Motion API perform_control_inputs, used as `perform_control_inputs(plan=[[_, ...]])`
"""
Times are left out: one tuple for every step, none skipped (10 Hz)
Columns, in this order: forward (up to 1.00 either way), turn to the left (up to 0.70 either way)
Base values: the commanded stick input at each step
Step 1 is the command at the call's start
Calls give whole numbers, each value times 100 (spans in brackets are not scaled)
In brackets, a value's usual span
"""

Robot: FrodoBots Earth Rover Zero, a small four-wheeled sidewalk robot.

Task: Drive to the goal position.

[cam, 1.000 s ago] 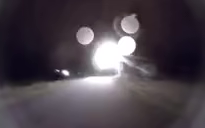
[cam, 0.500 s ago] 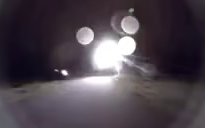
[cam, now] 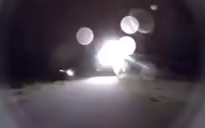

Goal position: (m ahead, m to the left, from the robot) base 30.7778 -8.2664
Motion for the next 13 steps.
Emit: perform_control_inputs(plan=[[100,0],[100,0],[100,0],[100,0],[100,0],[100,0],[100,0],[100,0],[100,0],[100,0],[100,0],[100,0],[100,0]])
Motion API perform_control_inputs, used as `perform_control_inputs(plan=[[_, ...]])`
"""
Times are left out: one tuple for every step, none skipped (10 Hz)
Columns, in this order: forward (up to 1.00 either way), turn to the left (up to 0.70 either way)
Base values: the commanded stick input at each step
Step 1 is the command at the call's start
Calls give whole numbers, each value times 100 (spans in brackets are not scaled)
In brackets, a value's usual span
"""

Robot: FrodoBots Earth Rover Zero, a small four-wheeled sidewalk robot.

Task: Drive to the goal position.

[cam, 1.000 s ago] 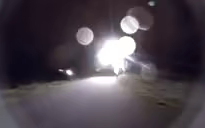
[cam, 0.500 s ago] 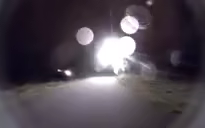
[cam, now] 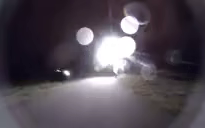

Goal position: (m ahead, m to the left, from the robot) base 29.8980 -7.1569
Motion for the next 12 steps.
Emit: perform_control_inputs(plan=[[100,0],[100,0],[100,0],[100,0],[100,0],[100,0],[100,0],[100,11],[100,40],[100,40],[100,35],[100,4]])
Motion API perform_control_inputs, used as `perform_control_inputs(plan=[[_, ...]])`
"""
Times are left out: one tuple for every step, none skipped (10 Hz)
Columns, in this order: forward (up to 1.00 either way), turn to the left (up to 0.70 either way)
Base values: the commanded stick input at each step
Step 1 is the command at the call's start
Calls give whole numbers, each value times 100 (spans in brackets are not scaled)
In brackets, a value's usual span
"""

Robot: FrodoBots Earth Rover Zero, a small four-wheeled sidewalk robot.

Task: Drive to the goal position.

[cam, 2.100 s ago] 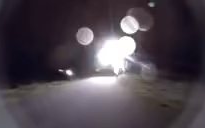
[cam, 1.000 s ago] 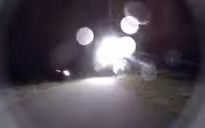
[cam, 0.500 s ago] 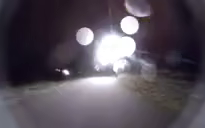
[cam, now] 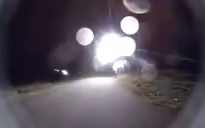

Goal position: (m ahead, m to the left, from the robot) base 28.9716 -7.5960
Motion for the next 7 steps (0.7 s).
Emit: perform_control_inputs(plan=[[100,0],[100,0],[100,0],[100,0],[100,0],[100,0],[100,0]])
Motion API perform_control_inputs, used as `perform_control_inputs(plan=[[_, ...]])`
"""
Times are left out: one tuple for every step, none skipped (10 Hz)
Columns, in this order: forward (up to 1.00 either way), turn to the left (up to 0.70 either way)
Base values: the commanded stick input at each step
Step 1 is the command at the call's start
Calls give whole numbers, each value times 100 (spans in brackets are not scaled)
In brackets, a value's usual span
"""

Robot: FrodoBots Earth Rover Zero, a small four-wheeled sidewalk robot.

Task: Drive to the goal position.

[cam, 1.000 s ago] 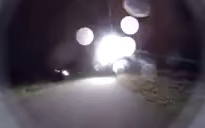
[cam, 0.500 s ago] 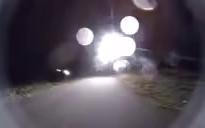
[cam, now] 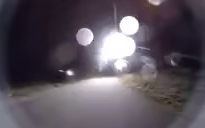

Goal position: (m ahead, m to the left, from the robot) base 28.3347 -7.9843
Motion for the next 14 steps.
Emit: perform_control_inputs(plan=[[100,0],[100,0],[100,0],[100,0],[100,0],[100,0],[100,0],[100,0],[100,0],[100,8],[100,36],[100,40],[100,40],[100,40]])
